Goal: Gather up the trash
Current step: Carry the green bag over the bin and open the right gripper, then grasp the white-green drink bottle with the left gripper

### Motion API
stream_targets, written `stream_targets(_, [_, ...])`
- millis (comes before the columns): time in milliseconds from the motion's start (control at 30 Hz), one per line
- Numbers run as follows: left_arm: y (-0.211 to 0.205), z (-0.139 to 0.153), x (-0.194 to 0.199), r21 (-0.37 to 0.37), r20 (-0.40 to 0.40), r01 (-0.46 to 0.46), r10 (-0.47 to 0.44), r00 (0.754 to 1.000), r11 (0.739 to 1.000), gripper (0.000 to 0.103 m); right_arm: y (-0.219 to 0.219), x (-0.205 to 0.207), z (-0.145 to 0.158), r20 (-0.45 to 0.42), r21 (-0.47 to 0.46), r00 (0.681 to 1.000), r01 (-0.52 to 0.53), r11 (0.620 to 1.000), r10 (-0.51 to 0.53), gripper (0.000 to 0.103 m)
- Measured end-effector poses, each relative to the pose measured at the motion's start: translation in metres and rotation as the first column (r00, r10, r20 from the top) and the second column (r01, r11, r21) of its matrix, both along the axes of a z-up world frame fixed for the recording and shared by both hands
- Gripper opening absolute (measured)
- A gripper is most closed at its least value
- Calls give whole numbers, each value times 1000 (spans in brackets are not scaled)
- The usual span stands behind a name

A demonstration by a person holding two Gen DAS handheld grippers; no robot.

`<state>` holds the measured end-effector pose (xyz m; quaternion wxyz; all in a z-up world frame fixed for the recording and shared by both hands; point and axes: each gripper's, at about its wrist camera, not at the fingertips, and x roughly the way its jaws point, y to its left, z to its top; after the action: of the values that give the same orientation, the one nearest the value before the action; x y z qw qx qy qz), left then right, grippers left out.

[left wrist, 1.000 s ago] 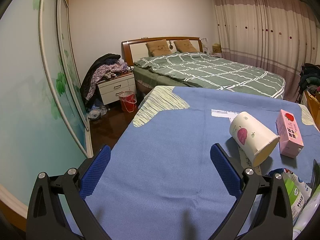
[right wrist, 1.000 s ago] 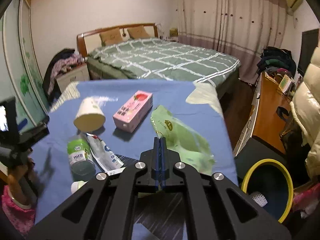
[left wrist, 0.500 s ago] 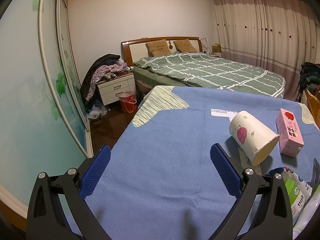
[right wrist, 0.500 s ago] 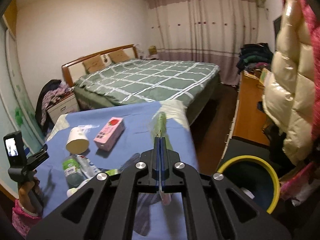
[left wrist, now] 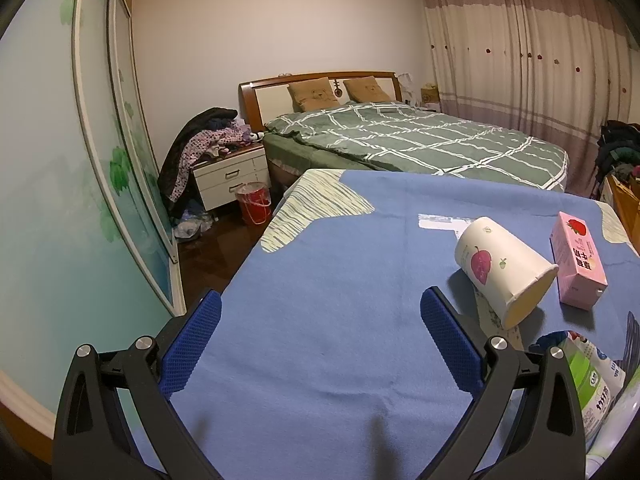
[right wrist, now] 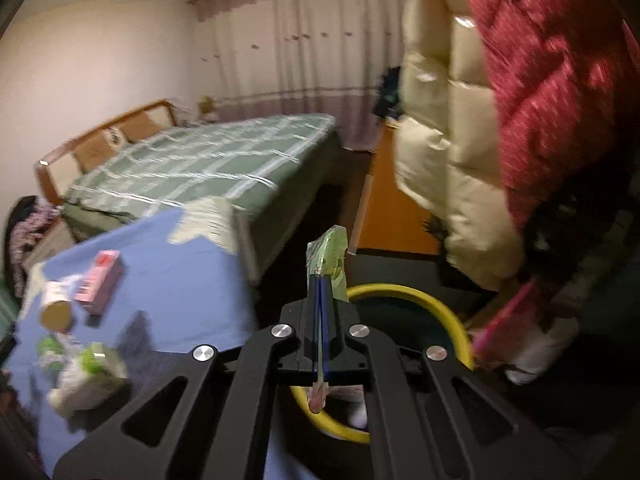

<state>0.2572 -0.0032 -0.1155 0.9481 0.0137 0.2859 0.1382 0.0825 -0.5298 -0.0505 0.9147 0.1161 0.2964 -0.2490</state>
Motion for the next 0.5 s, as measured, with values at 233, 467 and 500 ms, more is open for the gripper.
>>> stream_targets(233, [-2,-1,-1,-3,5,11,-11,1000,1000,98,-19,5,-38,-69,31,994,83,996,-80,16])
stream_targets(467, [-29,4,-21,16,14,128,-128,992,992,98,-8,6,-41,-62,53,998,34,998,-30,19])
stream_targets(500, [-34,6,-28,-4,13,164,-164,986,986,98,-8,6,-40,-59,54,998,32,998,-28,22])
